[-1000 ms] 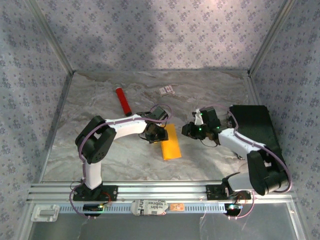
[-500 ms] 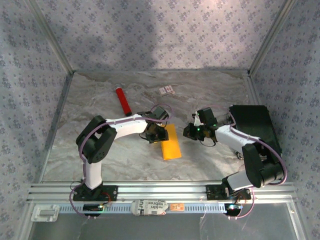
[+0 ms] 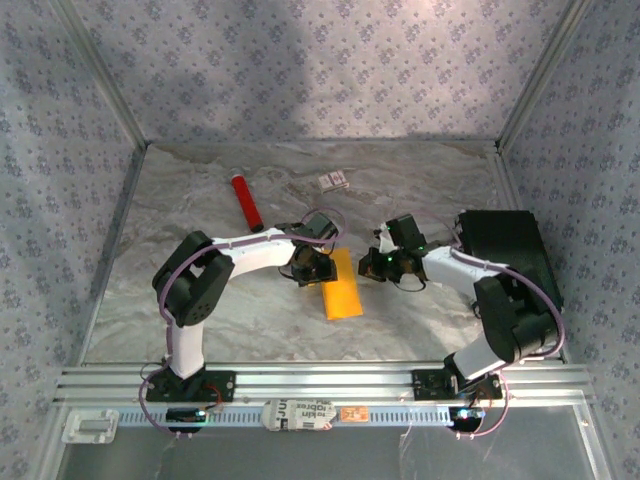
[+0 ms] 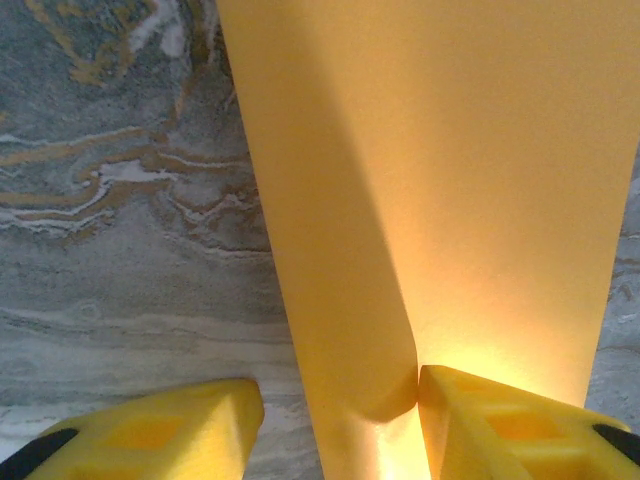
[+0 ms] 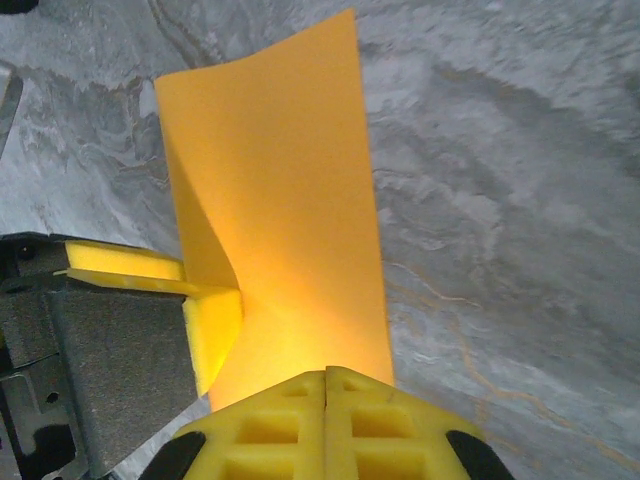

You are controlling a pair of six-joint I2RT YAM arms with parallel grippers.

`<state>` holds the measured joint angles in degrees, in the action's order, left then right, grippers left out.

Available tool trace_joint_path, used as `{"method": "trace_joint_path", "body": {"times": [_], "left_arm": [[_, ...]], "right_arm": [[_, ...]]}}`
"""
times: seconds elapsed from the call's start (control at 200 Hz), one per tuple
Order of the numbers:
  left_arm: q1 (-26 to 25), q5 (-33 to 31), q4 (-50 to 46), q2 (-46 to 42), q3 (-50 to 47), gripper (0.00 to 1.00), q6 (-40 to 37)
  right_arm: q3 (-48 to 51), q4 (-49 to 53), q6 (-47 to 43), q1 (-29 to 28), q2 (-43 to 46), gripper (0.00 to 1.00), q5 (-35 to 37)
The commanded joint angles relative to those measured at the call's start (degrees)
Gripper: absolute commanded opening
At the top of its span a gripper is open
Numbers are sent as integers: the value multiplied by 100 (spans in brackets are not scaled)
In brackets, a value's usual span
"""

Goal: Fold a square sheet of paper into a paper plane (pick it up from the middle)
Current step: Hold the square sheet of paper at the center of the table.

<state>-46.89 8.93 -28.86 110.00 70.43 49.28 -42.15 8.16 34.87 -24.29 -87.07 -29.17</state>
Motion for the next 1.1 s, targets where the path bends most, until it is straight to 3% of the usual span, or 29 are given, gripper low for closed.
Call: {"method": "trace_joint_path", "body": {"times": [0.0,0.495,0.874,1.094], "left_arm": [[-77,-135,373,699,-286,48,-87],[-90,-101,382,752,-261,48,-119],[-106,-82,365,688,-246,49,-103],[-68,-86,346,117,-27,52,-85]], "right_arm": [[-251,-25,-108,-141,-215,0,-193],[-580,-227,-73,-497,-1046,0,-346],[-220,142,-454,-471,-1368,0,337],[-12,41,-111,-372,-1222,0,657]]}}
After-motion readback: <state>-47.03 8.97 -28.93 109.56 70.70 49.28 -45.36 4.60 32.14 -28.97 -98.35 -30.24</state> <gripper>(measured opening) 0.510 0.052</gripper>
